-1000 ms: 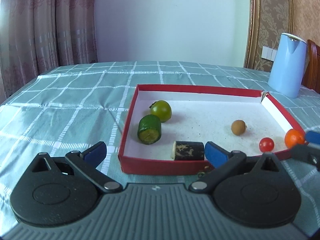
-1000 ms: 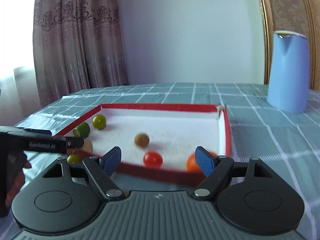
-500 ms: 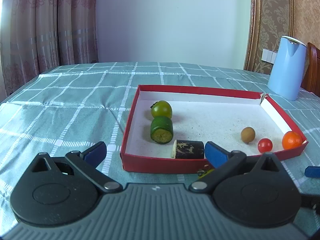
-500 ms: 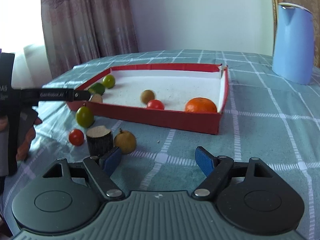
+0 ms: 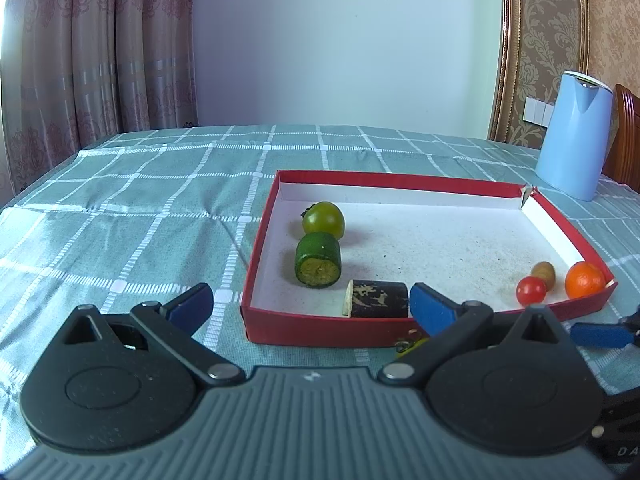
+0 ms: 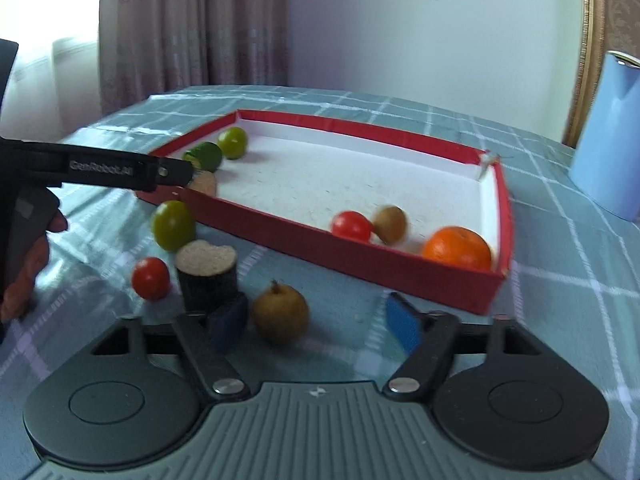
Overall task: Organize fruits
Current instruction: 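Withdraw both tools from the tray toward the fruits beside it, then grasp the red cherry tomato with the left tool while the right tool grasps the brown pear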
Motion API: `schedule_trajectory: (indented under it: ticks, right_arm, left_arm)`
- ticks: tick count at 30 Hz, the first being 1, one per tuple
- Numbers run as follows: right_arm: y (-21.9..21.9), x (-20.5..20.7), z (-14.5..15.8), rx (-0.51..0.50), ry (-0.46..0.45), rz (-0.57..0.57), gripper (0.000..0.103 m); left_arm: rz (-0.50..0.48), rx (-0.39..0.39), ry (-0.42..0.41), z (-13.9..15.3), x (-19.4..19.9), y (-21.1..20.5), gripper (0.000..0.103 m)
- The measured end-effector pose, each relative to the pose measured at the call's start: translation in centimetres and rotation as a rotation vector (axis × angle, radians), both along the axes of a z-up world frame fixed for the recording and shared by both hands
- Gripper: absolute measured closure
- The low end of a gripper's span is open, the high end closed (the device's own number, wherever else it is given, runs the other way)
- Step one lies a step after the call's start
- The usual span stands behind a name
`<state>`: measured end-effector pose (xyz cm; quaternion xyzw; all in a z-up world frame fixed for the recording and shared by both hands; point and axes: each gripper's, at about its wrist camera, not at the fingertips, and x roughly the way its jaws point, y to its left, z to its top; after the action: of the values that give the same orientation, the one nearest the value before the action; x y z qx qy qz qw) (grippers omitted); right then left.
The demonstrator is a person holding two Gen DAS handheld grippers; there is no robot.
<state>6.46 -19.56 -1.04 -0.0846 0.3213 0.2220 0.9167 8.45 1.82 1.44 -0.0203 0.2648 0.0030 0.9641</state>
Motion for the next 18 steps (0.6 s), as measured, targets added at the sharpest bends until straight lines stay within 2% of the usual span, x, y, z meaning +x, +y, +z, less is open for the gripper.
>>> schedule_trajectory:
  ticks: [1, 2, 5, 8, 13, 18]
  right_arm:
    - [0.2, -0.2, 0.0, 0.000, -0.006, 0.023, 0.054]
    - [0.3, -0.4, 0.1, 0.005, -0.006, 0.041, 0.067]
    - [0.3, -0.4, 0.1, 0.016, -0.004, 0.045, 0.076]
    - [-0.4, -0.2, 0.2, 0.051, 0.012, 0.028, 0.076]
    - [-0.6, -0.2, 0.2, 0.059, 0.016, 0.018, 0.076]
    - [-0.7, -0.1, 0.1, 0.068, 0.019, 0.017, 0.076]
  left_arm:
    - [0.000, 0.000, 0.000, 0.0, 0.0, 0.0, 0.000]
    - [0.000, 0.001, 0.000, 0.0, 0.0, 0.0, 0.000]
    - [0.010, 0.011, -0.009, 0.1, -0.4, 0.2, 0.000]
    - [0.007, 0.020, -0.012, 0.0, -1.9, 0.5, 0.000]
    - [-0.074, 0.003, -0.023, -0.1, -5.7, 0.1, 0.000]
    - [-0.155, 0.155, -0.035, -0.4, -7.0, -3.0, 0.000]
